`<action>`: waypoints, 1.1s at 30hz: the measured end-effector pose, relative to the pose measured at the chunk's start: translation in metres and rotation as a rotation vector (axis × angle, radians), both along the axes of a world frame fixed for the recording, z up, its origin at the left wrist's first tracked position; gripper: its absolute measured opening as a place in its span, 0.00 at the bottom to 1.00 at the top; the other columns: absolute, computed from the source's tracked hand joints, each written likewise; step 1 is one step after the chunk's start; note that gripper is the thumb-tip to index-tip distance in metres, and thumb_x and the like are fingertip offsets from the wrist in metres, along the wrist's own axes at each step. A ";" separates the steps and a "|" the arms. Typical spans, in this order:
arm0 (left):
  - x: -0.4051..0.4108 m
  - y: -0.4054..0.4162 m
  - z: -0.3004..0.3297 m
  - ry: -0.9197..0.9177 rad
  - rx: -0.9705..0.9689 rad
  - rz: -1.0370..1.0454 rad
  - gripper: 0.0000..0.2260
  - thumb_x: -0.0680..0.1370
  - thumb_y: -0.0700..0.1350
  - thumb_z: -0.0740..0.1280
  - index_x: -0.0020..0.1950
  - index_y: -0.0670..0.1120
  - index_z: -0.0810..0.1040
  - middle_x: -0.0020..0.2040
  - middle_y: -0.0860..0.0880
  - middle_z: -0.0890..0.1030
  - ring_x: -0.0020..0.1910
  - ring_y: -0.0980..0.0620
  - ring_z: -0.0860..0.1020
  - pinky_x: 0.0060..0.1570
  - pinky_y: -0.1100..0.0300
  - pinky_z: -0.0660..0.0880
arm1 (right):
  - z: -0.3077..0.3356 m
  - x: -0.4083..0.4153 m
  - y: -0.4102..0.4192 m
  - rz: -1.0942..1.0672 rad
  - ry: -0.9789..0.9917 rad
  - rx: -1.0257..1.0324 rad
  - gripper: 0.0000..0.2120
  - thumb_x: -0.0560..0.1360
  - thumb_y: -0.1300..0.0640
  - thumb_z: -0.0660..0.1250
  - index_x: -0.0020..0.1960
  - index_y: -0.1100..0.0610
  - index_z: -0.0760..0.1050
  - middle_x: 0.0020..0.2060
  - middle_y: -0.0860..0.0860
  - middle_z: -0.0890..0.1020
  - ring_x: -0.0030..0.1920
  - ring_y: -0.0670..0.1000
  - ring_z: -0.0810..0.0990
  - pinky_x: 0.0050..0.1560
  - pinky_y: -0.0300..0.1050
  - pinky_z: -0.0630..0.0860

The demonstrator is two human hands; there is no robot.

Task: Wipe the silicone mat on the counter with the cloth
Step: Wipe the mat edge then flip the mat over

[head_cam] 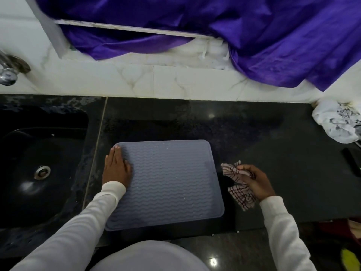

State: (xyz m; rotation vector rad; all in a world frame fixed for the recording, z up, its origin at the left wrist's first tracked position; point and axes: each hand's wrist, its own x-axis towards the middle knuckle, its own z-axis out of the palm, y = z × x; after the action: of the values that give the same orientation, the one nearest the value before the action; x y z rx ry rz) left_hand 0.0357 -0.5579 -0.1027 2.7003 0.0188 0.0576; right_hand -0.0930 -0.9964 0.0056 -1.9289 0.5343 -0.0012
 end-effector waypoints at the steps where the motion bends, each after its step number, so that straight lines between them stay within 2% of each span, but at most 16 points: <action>1: 0.000 0.000 0.000 -0.002 -0.004 -0.001 0.30 0.77 0.50 0.50 0.77 0.39 0.57 0.77 0.40 0.60 0.77 0.44 0.57 0.76 0.50 0.48 | -0.001 0.001 0.004 -0.037 -0.017 -0.020 0.09 0.74 0.66 0.68 0.50 0.54 0.78 0.49 0.47 0.82 0.49 0.44 0.80 0.48 0.36 0.73; 4: 0.000 0.003 -0.001 -0.013 0.000 -0.012 0.30 0.77 0.50 0.49 0.77 0.39 0.58 0.76 0.40 0.61 0.76 0.44 0.58 0.76 0.50 0.48 | -0.010 0.006 0.018 -0.179 -0.035 -0.172 0.06 0.76 0.61 0.67 0.49 0.53 0.72 0.45 0.47 0.79 0.45 0.46 0.78 0.42 0.37 0.70; 6: 0.002 0.005 -0.001 -0.023 0.028 -0.028 0.30 0.76 0.52 0.48 0.76 0.39 0.59 0.75 0.40 0.63 0.76 0.44 0.59 0.76 0.49 0.48 | -0.025 0.007 0.024 -0.185 -0.019 -0.312 0.09 0.75 0.61 0.67 0.46 0.52 0.67 0.43 0.50 0.78 0.42 0.52 0.78 0.41 0.43 0.72; 8: 0.003 0.007 -0.001 -0.028 0.050 -0.044 0.31 0.76 0.53 0.47 0.76 0.39 0.60 0.75 0.40 0.64 0.75 0.44 0.60 0.76 0.49 0.48 | -0.043 0.004 0.027 -0.056 0.088 -0.539 0.08 0.74 0.61 0.67 0.46 0.52 0.69 0.50 0.53 0.77 0.42 0.59 0.78 0.43 0.48 0.74; 10: 0.004 0.010 0.000 -0.023 0.074 -0.057 0.31 0.76 0.53 0.47 0.76 0.39 0.60 0.74 0.41 0.65 0.75 0.45 0.60 0.76 0.51 0.46 | -0.053 -0.001 0.029 0.084 0.220 -0.698 0.10 0.73 0.60 0.66 0.55 0.54 0.72 0.62 0.54 0.70 0.43 0.63 0.79 0.44 0.52 0.75; 14: 0.009 0.014 0.002 -0.017 0.093 -0.070 0.30 0.76 0.53 0.48 0.75 0.39 0.62 0.73 0.41 0.67 0.74 0.46 0.62 0.76 0.51 0.45 | -0.056 -0.004 0.025 0.213 0.326 -0.733 0.22 0.72 0.60 0.66 0.66 0.57 0.67 0.71 0.51 0.61 0.47 0.63 0.79 0.47 0.54 0.76; 17: 0.014 0.018 0.001 -0.016 0.097 -0.078 0.29 0.77 0.53 0.48 0.75 0.40 0.62 0.73 0.42 0.67 0.74 0.47 0.62 0.76 0.52 0.45 | -0.058 -0.010 0.027 0.256 0.369 -0.756 0.27 0.73 0.60 0.65 0.70 0.58 0.62 0.75 0.51 0.56 0.53 0.63 0.77 0.52 0.55 0.75; 20: 0.015 0.019 0.000 -0.013 0.097 -0.071 0.28 0.77 0.52 0.49 0.75 0.41 0.61 0.74 0.43 0.67 0.74 0.47 0.62 0.76 0.54 0.44 | -0.059 -0.014 0.037 0.314 0.474 -0.849 0.29 0.75 0.57 0.64 0.73 0.54 0.57 0.77 0.53 0.49 0.64 0.61 0.69 0.59 0.55 0.72; 22: 0.015 0.019 -0.002 -0.006 0.090 -0.072 0.28 0.78 0.52 0.50 0.76 0.41 0.61 0.74 0.43 0.67 0.75 0.48 0.61 0.76 0.54 0.44 | -0.056 -0.015 0.041 0.352 0.515 -0.879 0.30 0.76 0.54 0.64 0.73 0.52 0.56 0.77 0.53 0.46 0.68 0.60 0.64 0.60 0.55 0.71; 25: 0.016 0.020 -0.003 0.004 0.036 -0.063 0.26 0.80 0.50 0.53 0.77 0.43 0.59 0.76 0.44 0.64 0.76 0.48 0.58 0.77 0.52 0.46 | -0.049 -0.018 0.041 0.365 0.520 -0.971 0.29 0.74 0.51 0.65 0.72 0.49 0.58 0.77 0.53 0.50 0.69 0.59 0.61 0.62 0.57 0.68; 27: 0.012 0.021 -0.003 0.019 -0.028 -0.041 0.25 0.81 0.47 0.58 0.77 0.45 0.59 0.77 0.45 0.60 0.77 0.47 0.56 0.76 0.48 0.49 | -0.043 -0.020 0.042 0.353 0.454 -1.080 0.28 0.70 0.51 0.70 0.68 0.50 0.67 0.75 0.56 0.58 0.65 0.61 0.66 0.59 0.60 0.69; 29: 0.001 0.025 0.001 0.031 -0.090 0.029 0.25 0.79 0.45 0.63 0.75 0.45 0.62 0.78 0.44 0.57 0.77 0.43 0.55 0.75 0.47 0.53 | -0.038 -0.020 0.047 0.275 0.283 -1.111 0.24 0.65 0.55 0.74 0.60 0.54 0.76 0.68 0.61 0.68 0.59 0.65 0.70 0.52 0.63 0.71; 31: -0.014 0.031 0.005 0.033 -0.075 0.095 0.23 0.77 0.44 0.67 0.72 0.44 0.68 0.76 0.42 0.61 0.74 0.39 0.59 0.72 0.43 0.59 | -0.037 -0.018 0.057 0.145 0.059 -1.105 0.17 0.65 0.60 0.73 0.54 0.59 0.79 0.62 0.64 0.73 0.55 0.67 0.72 0.49 0.62 0.73; 33: -0.027 0.036 0.009 0.008 0.034 0.127 0.22 0.74 0.46 0.70 0.67 0.44 0.73 0.71 0.42 0.69 0.67 0.36 0.65 0.65 0.39 0.66 | -0.037 -0.011 0.069 0.079 -0.051 -1.025 0.11 0.68 0.63 0.71 0.51 0.61 0.79 0.57 0.63 0.76 0.53 0.65 0.74 0.51 0.59 0.74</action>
State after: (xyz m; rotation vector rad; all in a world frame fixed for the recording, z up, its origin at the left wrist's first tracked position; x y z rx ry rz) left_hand 0.0090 -0.5221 -0.0939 2.7299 0.1941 0.0857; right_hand -0.1043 -0.9272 -0.0315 -2.9336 0.4540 -0.3290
